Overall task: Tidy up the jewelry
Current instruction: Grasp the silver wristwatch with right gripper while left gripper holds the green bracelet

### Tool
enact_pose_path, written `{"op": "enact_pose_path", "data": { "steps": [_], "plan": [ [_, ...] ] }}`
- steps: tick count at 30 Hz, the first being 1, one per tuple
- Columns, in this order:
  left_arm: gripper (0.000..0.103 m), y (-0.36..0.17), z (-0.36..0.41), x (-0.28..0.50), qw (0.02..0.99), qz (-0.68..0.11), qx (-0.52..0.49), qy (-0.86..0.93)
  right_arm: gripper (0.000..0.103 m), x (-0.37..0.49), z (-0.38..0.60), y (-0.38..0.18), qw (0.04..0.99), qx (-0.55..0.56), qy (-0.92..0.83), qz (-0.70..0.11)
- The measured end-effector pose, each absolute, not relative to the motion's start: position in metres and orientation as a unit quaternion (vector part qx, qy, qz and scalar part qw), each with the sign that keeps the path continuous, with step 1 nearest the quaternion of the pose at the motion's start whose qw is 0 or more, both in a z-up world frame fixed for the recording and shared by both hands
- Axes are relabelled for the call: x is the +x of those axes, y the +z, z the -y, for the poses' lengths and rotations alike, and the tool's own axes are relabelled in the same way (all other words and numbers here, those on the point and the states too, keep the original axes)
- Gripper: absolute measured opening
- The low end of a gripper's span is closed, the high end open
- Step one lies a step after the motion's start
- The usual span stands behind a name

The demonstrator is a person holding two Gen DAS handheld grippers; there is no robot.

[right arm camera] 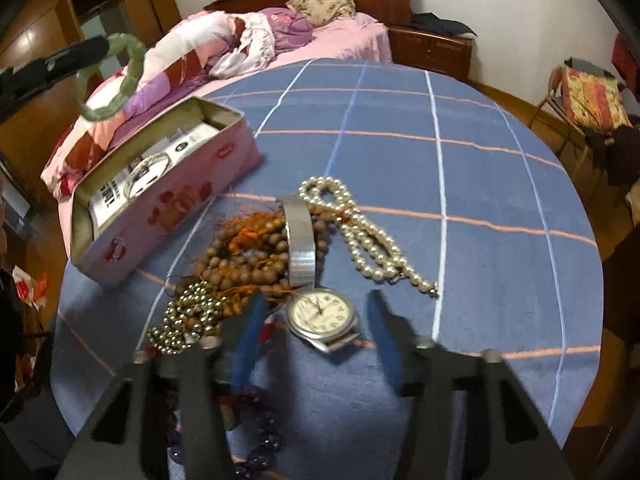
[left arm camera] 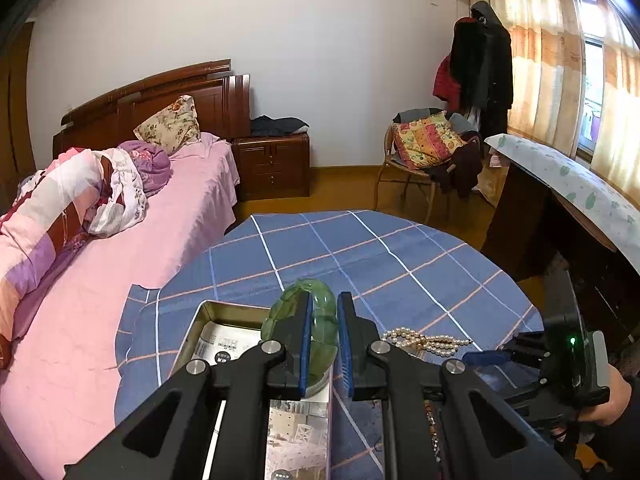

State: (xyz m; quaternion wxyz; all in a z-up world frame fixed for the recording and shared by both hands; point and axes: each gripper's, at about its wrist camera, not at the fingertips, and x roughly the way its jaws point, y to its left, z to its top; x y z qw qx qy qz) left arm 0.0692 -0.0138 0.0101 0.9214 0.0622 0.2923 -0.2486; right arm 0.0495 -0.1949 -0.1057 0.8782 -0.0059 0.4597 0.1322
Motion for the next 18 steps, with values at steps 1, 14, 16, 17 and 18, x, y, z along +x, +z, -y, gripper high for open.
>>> {"op": "enact_pose_path", "data": {
  "steps": [1, 14, 16, 17, 18],
  "plan": [
    [0.012, 0.010, 0.014, 0.070, 0.921, -0.293, 0.062, -0.249, 0.058, 0.050, 0.196, -0.105, 0.879, -0.006, 0.130, -0.458],
    [0.012, 0.009, 0.017, 0.069, 0.919, -0.294, 0.066, -0.253, 0.055, 0.037, 0.198, -0.112, 0.873, -0.046, 0.140, -0.465],
    [0.012, 0.008, 0.017, 0.068, 0.919, -0.295, 0.067, -0.253, 0.055, 0.034, 0.200, -0.111, 0.875, -0.050, 0.142, -0.461],
    [0.012, 0.007, 0.017, 0.068, 0.918, -0.296, 0.067, -0.254, 0.055, 0.035, 0.199, -0.113, 0.874, -0.054, 0.139, -0.463],
    [0.012, 0.006, 0.018, 0.069, 0.918, -0.298, 0.066, -0.254, 0.056, 0.035, 0.198, -0.114, 0.873, -0.060, 0.139, -0.463]
  ]
}}
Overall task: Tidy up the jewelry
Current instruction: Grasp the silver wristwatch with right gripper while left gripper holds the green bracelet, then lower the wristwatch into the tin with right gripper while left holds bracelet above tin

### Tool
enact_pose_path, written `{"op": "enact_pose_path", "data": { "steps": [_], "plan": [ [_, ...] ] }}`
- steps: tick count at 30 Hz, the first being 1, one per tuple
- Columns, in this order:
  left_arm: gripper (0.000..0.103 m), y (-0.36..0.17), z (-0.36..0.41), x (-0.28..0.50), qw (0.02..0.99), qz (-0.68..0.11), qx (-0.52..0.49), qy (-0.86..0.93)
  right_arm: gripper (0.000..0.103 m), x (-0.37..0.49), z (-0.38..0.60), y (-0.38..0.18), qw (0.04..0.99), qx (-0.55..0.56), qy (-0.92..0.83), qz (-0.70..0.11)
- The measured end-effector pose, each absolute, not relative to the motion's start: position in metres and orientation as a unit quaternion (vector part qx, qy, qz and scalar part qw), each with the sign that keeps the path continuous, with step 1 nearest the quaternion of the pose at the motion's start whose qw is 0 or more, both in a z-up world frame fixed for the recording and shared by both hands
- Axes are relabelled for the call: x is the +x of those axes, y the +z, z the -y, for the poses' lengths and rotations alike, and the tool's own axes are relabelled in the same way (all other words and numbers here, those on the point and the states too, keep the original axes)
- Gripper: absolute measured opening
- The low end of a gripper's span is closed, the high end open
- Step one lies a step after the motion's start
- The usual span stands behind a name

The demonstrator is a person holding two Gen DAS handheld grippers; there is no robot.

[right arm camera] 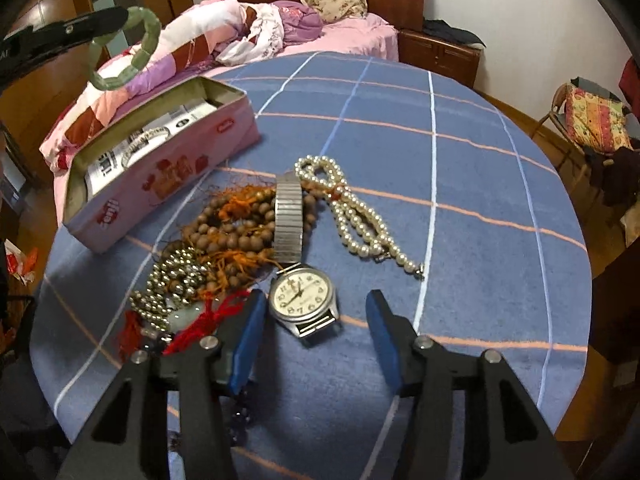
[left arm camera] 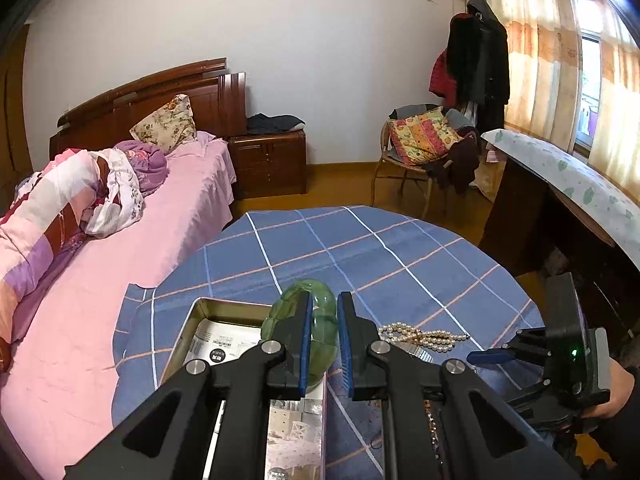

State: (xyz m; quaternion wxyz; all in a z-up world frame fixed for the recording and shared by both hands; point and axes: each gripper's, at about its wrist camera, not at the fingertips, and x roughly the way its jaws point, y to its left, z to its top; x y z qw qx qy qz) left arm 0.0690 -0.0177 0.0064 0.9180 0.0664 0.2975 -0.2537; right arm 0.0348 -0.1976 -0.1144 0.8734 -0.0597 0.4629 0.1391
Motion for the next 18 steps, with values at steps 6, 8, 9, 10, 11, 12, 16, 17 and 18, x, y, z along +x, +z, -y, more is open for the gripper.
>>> {"op": "enact_pose_path", "data": {
  "steps": [6, 8, 9, 10, 11, 12, 16, 17, 18],
  "plan": [
    [0.012, 0.006, 0.018, 0.070, 0.917, -0.300, 0.067, -0.255, 0.039, 0.029, 0.185, -0.114, 0.877, -0.092, 0.139, -0.451],
    [0.012, 0.007, 0.017, 0.069, 0.918, -0.299, 0.066, -0.253, 0.039, 0.029, 0.189, -0.112, 0.880, -0.084, 0.139, -0.446],
    [0.012, 0.007, 0.016, 0.069, 0.918, -0.298, 0.066, -0.252, 0.039, 0.029, 0.192, -0.109, 0.883, -0.077, 0.138, -0.442],
    [0.012, 0.008, 0.015, 0.069, 0.919, -0.297, 0.066, -0.252, 0.039, 0.028, 0.196, -0.105, 0.887, -0.068, 0.134, -0.437],
    [0.012, 0.008, 0.014, 0.069, 0.919, -0.297, 0.066, -0.251, 0.039, 0.028, 0.198, -0.101, 0.889, -0.062, 0.133, -0.433],
    [0.012, 0.009, 0.013, 0.069, 0.920, -0.296, 0.067, -0.249, 0.039, 0.028, 0.200, -0.096, 0.893, -0.057, 0.132, -0.427],
    [0.012, 0.012, 0.007, 0.069, 0.923, -0.291, 0.069, -0.243, 0.039, 0.030, 0.201, -0.069, 0.907, -0.052, 0.128, -0.397],
    [0.012, 0.013, 0.004, 0.068, 0.924, -0.290, 0.068, -0.241, 0.039, 0.032, 0.199, -0.060, 0.911, -0.053, 0.128, -0.388],
    [0.012, 0.015, 0.002, 0.068, 0.925, -0.288, 0.067, -0.239, 0.039, 0.034, 0.198, -0.053, 0.914, -0.053, 0.128, -0.381]
  ]
}}
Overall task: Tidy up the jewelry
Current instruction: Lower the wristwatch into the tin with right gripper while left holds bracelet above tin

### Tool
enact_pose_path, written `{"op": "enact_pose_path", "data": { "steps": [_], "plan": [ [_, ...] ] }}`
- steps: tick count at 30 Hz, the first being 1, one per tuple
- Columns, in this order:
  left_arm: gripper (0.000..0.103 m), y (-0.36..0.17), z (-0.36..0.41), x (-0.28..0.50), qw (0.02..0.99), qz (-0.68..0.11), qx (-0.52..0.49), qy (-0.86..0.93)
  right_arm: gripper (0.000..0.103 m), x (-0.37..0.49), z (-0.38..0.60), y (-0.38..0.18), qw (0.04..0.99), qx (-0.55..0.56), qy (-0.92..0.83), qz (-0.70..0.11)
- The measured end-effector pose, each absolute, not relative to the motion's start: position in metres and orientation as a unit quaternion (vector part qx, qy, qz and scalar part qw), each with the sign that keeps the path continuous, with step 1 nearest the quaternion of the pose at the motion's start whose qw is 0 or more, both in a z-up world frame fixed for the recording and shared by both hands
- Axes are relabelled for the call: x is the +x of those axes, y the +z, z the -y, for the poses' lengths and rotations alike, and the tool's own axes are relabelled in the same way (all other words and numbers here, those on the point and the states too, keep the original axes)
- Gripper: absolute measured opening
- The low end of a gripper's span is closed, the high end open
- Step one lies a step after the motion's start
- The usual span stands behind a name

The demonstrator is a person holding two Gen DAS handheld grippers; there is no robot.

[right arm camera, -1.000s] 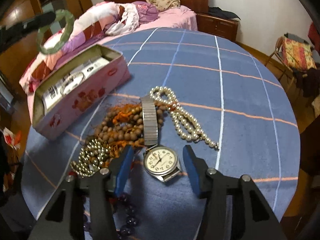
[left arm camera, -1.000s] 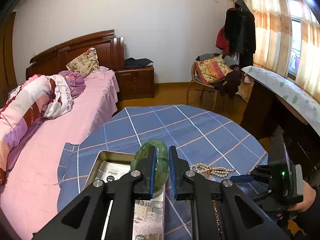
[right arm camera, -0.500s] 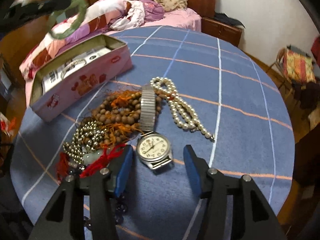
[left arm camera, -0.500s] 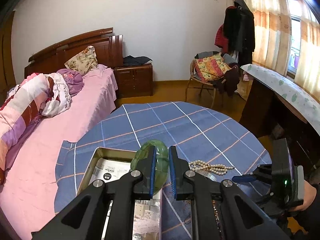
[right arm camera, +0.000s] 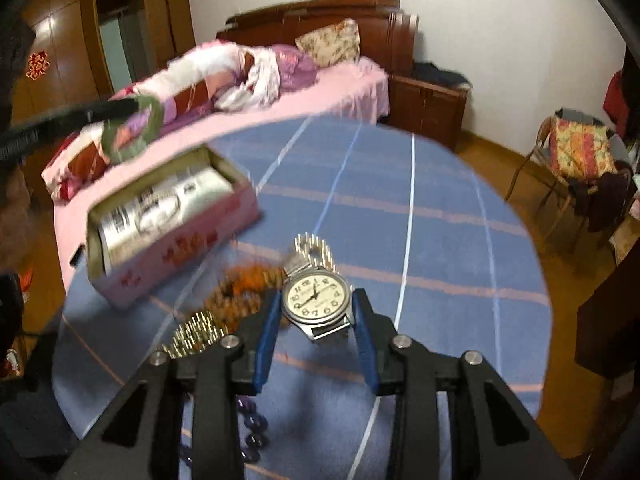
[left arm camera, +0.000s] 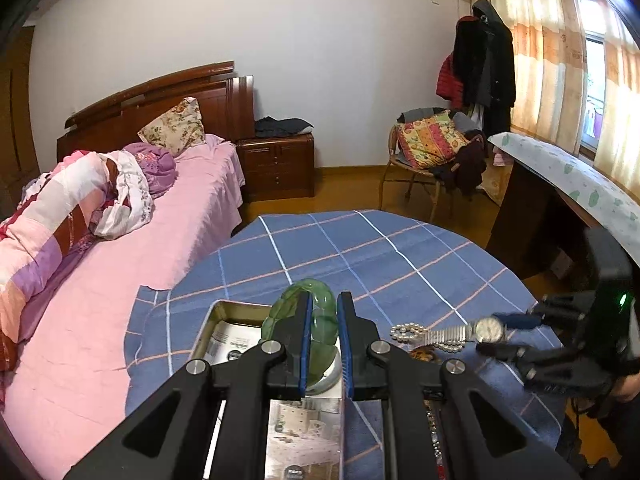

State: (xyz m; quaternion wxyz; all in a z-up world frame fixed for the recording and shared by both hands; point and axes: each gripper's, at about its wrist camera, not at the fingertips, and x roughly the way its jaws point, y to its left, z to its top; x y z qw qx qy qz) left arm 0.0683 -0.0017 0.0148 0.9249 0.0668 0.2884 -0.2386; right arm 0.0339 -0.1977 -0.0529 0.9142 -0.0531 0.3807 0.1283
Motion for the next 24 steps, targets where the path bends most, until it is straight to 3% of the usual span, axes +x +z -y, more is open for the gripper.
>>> {"op": "enact_pose_path", "data": {
  "steps": [15, 24],
  "plan": [
    [0.012, 0.009, -0.042, 0.077, 0.933, -0.298, 0.059, -0.193, 0.039, 0.068, 0.134, -0.001, 0.927, -0.053, 0.179, -0.324],
    [0.012, -0.021, -0.059, 0.082, 0.924, -0.334, 0.063, -0.175, 0.039, 0.085, 0.076, -0.014, 0.913, -0.063, 0.227, -0.332]
  ]
}}
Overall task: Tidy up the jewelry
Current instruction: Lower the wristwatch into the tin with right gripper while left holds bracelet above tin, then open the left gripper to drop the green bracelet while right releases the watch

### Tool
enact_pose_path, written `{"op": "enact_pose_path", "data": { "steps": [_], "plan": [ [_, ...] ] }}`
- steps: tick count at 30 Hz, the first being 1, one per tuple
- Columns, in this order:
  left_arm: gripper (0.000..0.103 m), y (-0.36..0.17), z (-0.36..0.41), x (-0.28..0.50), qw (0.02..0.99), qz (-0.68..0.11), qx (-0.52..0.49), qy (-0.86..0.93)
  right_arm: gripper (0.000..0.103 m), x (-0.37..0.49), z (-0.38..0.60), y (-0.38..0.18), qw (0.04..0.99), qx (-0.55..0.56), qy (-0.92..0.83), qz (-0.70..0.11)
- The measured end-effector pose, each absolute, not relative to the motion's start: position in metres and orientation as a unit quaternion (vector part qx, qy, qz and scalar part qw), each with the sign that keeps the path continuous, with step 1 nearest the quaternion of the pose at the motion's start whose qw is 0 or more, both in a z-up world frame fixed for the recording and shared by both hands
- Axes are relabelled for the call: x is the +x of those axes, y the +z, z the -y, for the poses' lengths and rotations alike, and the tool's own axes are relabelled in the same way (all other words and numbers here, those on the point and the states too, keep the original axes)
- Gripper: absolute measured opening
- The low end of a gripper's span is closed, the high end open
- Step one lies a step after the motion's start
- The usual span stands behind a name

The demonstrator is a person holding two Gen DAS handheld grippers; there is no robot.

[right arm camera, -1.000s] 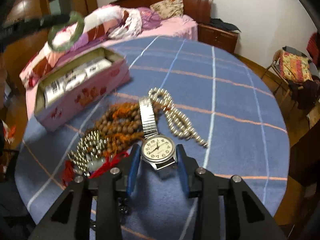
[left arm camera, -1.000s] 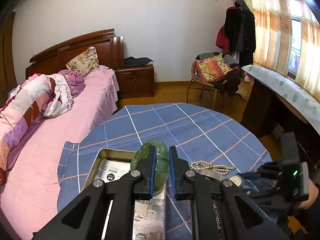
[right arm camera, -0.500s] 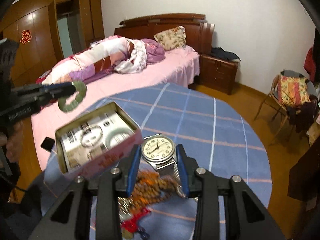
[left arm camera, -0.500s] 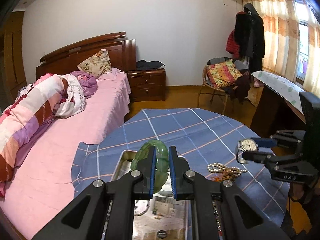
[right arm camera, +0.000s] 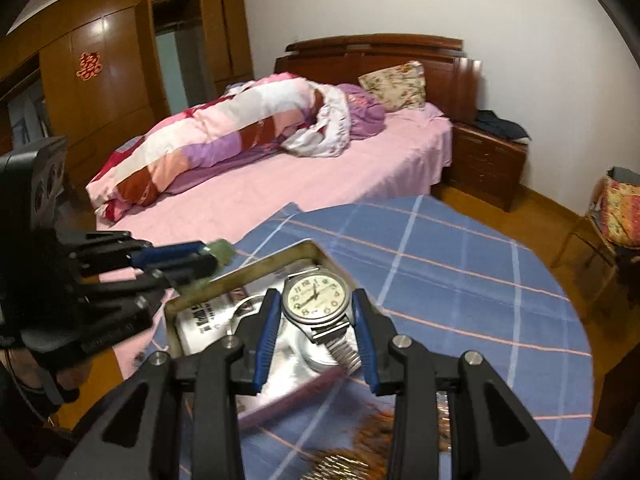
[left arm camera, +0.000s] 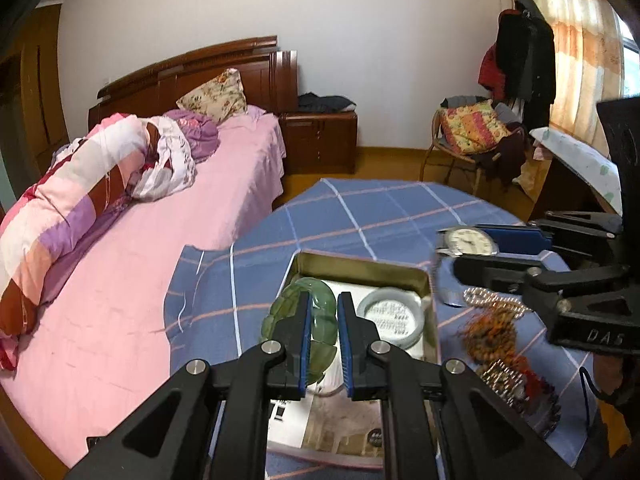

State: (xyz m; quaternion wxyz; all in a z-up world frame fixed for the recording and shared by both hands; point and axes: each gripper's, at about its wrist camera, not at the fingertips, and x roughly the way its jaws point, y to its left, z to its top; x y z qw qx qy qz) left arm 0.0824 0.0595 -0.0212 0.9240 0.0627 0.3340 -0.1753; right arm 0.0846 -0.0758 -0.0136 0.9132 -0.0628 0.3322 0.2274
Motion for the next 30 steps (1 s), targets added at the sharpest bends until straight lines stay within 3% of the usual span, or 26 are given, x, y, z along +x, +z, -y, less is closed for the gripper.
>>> {"op": "enact_pose_path", "data": {
  "steps": [30],
  "plan": [
    [0.012, -0.084, -0.059, 0.096, 0.898, -0.401, 0.066, -0.171, 0.039, 0.090, 0.037, -0.086, 0.879, -0.089, 0.232, -0.407]
  ]
}}
